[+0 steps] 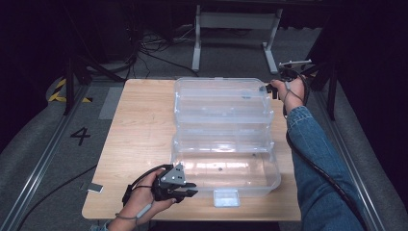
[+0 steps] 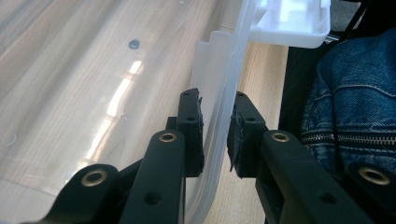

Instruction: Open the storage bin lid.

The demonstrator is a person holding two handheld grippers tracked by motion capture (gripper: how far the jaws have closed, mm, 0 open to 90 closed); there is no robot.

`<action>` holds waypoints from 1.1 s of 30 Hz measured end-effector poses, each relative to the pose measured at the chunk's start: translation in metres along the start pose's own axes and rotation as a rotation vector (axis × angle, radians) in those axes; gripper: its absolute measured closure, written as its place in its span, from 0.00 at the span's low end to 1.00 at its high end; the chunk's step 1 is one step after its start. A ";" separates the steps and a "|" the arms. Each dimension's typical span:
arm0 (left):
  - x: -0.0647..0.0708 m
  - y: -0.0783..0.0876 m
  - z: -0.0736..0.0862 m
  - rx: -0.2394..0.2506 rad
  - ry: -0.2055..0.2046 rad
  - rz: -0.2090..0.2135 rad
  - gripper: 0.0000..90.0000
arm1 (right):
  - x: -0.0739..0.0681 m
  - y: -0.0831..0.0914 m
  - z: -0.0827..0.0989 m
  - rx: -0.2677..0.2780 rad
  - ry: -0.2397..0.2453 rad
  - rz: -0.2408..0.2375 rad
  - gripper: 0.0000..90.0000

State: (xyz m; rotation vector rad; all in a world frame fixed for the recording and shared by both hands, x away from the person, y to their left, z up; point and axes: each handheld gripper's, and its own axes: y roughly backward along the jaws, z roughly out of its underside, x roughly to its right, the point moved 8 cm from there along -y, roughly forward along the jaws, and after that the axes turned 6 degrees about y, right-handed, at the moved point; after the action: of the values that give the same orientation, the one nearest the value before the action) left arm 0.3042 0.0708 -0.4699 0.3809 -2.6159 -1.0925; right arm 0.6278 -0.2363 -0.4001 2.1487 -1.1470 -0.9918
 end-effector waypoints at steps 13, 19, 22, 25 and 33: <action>0.000 0.000 0.000 0.003 0.003 0.000 0.86 | 0.004 -0.006 0.003 -0.012 -0.028 -0.006 0.90; 0.000 0.000 0.000 0.003 0.005 -0.002 0.86 | 0.007 -0.010 0.005 -0.012 -0.044 -0.012 0.90; 0.000 0.000 0.000 0.002 0.004 -0.006 0.86 | 0.008 -0.011 0.006 -0.015 -0.051 -0.007 0.90; 0.000 0.000 0.000 0.002 0.005 -0.006 0.86 | 0.010 -0.014 0.008 -0.014 -0.066 -0.006 0.90; 0.001 0.000 0.000 0.005 0.010 -0.008 0.85 | 0.012 -0.016 0.008 -0.009 -0.081 -0.014 0.88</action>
State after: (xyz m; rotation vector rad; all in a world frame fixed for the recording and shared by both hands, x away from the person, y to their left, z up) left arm 0.3036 0.0701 -0.4700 0.3971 -2.6109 -1.0836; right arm 0.6334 -0.2388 -0.4203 2.1299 -1.1636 -1.0970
